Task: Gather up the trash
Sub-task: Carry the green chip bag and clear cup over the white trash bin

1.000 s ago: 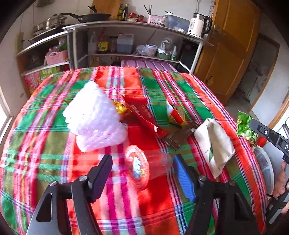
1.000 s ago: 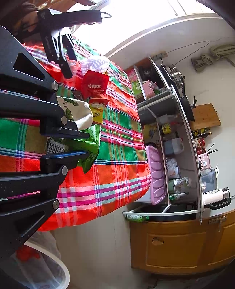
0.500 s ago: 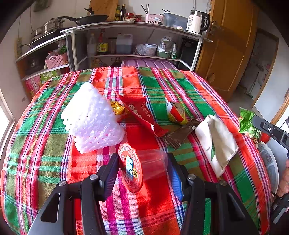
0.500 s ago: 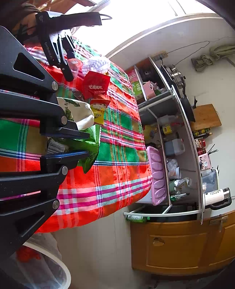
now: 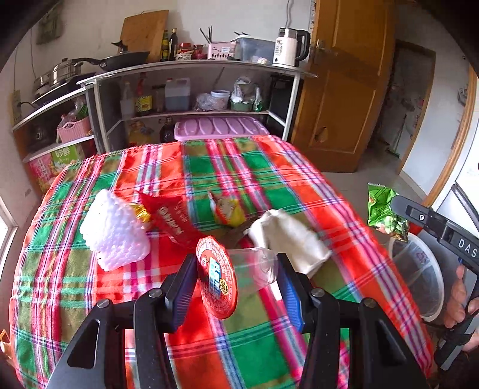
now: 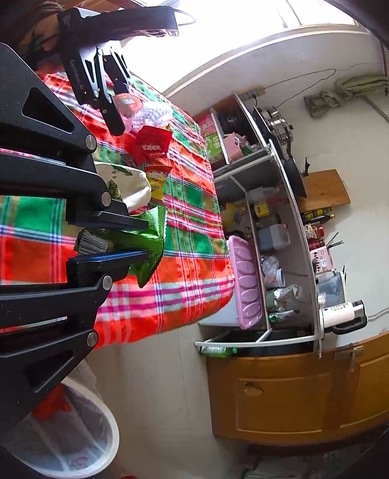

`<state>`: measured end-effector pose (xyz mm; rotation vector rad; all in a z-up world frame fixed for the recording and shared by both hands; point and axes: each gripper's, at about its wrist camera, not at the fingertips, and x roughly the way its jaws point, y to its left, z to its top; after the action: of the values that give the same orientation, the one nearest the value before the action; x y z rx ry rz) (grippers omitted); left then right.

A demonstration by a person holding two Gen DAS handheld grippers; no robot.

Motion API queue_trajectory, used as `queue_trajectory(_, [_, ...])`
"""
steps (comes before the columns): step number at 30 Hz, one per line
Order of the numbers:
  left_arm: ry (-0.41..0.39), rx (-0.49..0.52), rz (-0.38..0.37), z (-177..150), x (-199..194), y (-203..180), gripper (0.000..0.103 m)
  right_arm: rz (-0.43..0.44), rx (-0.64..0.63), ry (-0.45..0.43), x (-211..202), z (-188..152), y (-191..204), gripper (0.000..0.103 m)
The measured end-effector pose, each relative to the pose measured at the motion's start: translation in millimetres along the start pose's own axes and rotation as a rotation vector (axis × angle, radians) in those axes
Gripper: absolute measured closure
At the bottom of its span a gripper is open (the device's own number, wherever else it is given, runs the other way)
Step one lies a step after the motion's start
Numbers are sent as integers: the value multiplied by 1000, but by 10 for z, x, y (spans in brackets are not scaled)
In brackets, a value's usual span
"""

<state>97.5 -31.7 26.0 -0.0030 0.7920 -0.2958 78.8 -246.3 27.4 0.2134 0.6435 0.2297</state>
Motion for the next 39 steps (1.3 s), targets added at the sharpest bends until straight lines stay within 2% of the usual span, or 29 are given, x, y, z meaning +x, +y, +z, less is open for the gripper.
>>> queue_trajectory(12, [-35,92,-81,98,-185,-760,50,-68,44,-71,-605,-71,-375,89])
queue_trajectory(21, [-38,168,-169,138,-133,-1414,50,-164,81,-99,-1063,-185,-814,89])
queue_trajectory(29, [-6,241,-262,71,10,-2065,50,-253,142,-106,-1373,-356,-1259,89])
queue_trajectory(35, [59,267,-354,3,248,-2494,50,-364,171,-27,-1385,-579,-1641,89])
queue_trajectory(39, [98,284,-388,-47,429,-2721,50,-390,193,19,-1363,-706,-1839,89])
